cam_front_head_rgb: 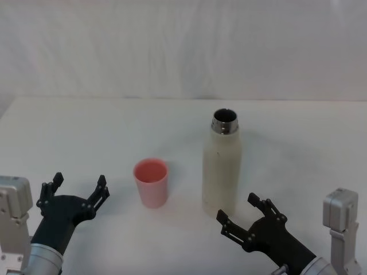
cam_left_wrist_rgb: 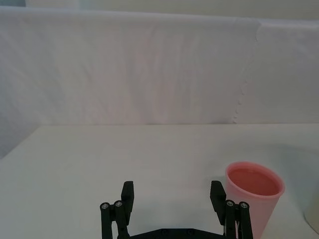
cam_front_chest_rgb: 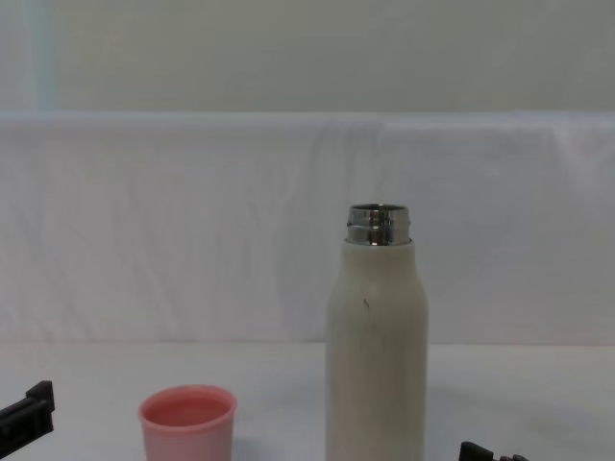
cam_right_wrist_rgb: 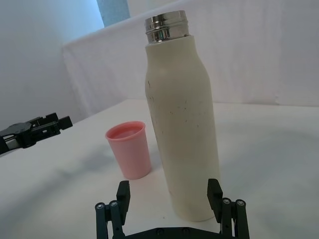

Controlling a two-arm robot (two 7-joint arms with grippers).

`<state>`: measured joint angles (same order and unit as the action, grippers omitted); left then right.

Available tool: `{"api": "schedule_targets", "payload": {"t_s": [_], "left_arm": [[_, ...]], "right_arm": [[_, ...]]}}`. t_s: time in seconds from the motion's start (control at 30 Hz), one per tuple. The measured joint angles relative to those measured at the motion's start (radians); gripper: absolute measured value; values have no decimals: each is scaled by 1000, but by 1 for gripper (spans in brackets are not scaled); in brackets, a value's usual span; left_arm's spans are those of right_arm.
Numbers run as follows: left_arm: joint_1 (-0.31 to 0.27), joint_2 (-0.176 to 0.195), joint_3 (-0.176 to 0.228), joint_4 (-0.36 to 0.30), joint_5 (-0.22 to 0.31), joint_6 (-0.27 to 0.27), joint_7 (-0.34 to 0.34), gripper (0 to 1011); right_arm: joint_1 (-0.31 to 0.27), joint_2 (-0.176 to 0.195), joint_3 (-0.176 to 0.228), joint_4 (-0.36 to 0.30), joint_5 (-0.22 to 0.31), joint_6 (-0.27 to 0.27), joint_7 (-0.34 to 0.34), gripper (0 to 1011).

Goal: Grasp the thermos with one hand and pour water into the cup lid.

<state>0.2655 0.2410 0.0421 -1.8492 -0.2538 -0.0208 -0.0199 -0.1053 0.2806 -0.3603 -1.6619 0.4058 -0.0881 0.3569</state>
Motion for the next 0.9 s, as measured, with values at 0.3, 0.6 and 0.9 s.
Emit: {"api": "schedule_targets", "payload": {"t_s": [0.3, 0.6, 0.9], "left_arm": [[0, 0, 0, 0, 0, 0, 0, 1001], [0, 0, 0, 0, 0, 0, 0, 1001], [0, 0, 0, 0, 0, 0, 0, 1001]], "right_arm": [[-2, 2, 3, -3, 0, 0, 0, 1000], [-3, 3, 4, -4, -1, 0, 0, 1000], [-3, 4, 4, -5, -1, 0, -1, 1000]]}}
